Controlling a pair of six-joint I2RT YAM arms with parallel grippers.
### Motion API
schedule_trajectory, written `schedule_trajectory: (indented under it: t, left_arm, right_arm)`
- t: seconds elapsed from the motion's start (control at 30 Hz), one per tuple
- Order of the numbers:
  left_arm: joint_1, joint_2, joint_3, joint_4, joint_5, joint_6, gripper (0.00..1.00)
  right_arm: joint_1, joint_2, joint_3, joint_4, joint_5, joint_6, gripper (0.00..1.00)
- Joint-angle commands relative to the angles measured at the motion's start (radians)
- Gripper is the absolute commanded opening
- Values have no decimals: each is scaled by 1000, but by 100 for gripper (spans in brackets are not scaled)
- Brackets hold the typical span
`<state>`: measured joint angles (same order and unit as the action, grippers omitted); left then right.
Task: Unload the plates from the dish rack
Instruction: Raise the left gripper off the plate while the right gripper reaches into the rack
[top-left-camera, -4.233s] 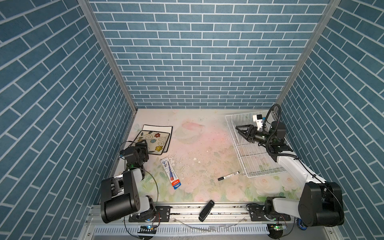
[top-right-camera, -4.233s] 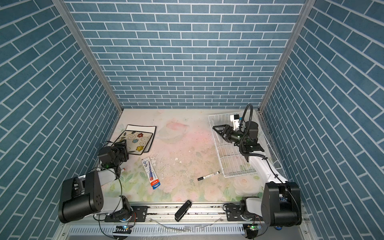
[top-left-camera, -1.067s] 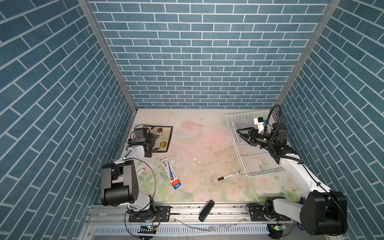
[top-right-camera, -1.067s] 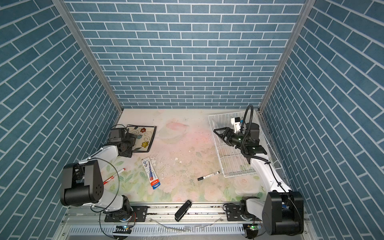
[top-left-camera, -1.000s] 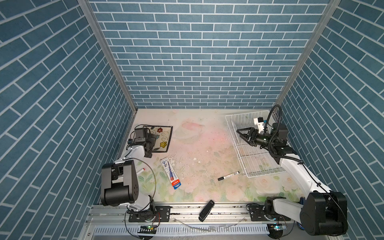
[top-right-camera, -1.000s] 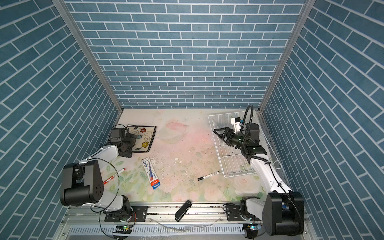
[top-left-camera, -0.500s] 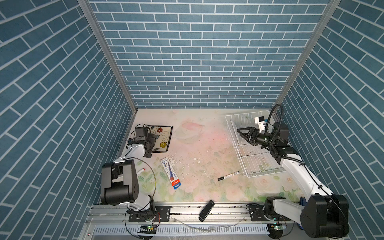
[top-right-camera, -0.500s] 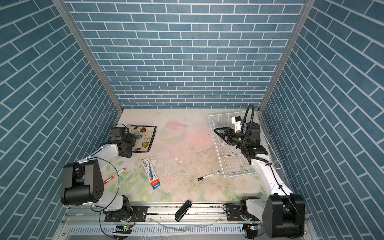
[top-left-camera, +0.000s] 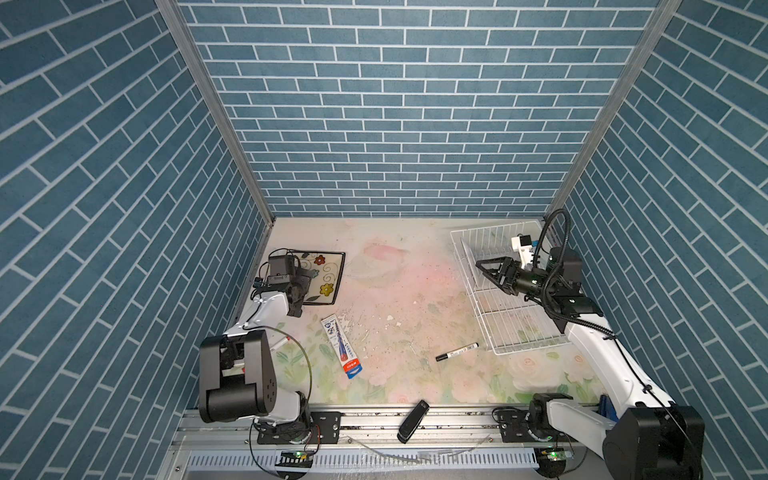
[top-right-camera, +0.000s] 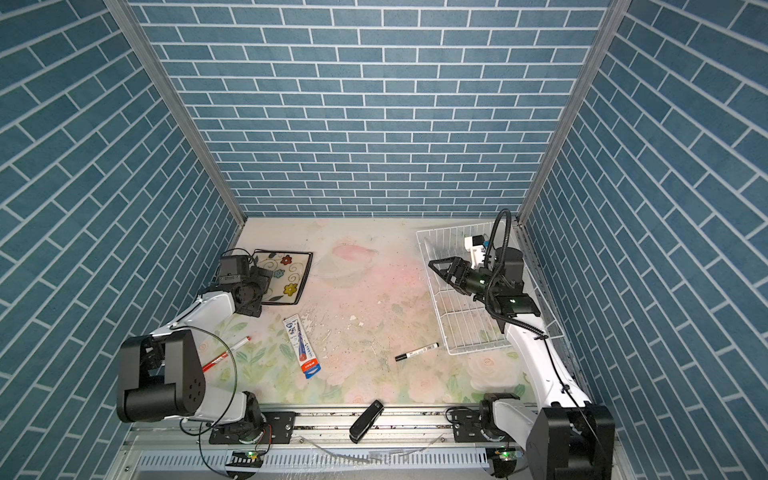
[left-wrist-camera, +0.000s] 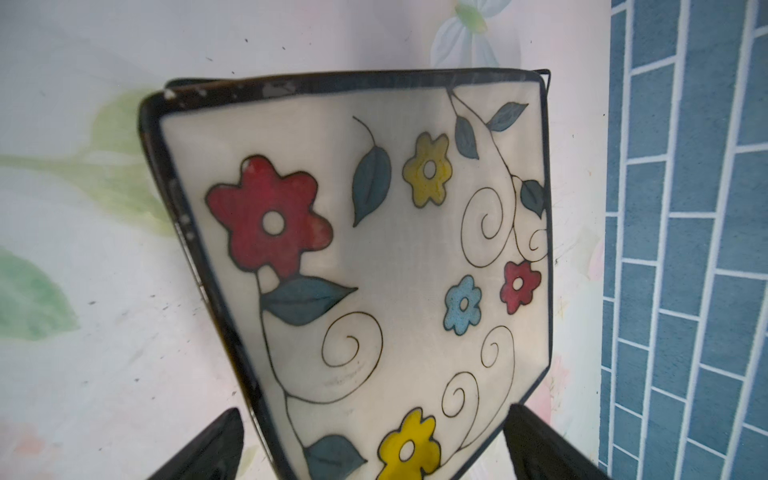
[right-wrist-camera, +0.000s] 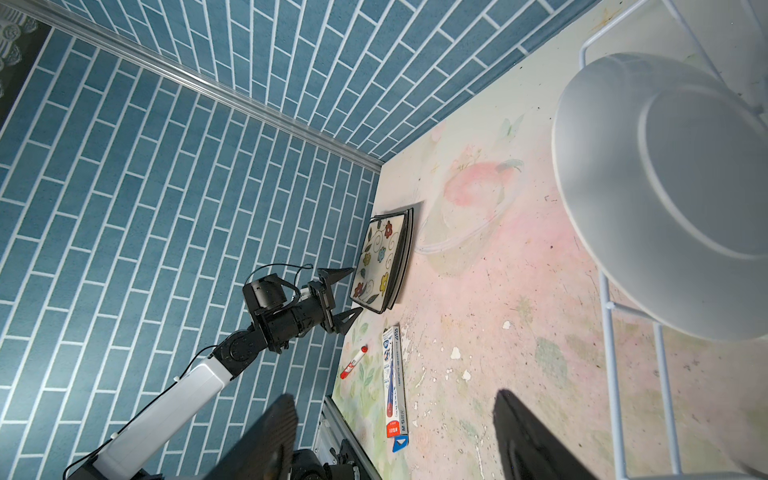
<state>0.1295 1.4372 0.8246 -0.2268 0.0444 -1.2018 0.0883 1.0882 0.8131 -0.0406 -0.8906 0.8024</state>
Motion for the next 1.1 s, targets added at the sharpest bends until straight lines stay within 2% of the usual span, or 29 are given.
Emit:
schedule_trajectory:
  t: [0.0,0.2,0.3,0.43,0.67,0.73,0.87,1.07]
  left_arm:
    - [-21,-60,-24,-29,-34,24,100]
    - [-64,-161,-58,-19,-85,94,100]
    - [-95,-216,-73,-2,-106,172,100]
    - [-143,-284,-120,122,-47,284,100]
    - [-273,-445,-227,276,-49,481,100]
    - [-303,-483,-252,304,-50,508,100]
    - [-342,-511,-274,326,-16,523,100]
    - [-378,-483,-307,419,84,484,100]
  right_arm:
    - [-5,-38,66,-69,35,-68,76]
    - [-5,-76,105,-219,109,-137,76]
    - [-5,-97,116,-279,162,-159,76]
    - [-4,-116,130,-347,262,-187,75]
    - [5,-56,205,-456,407,-231,73]
    - [33,-45,233,-489,490,-256,73]
    - [154,13,332,-588,716,-330,73]
    - [293,200,520,-742,990,-364,69]
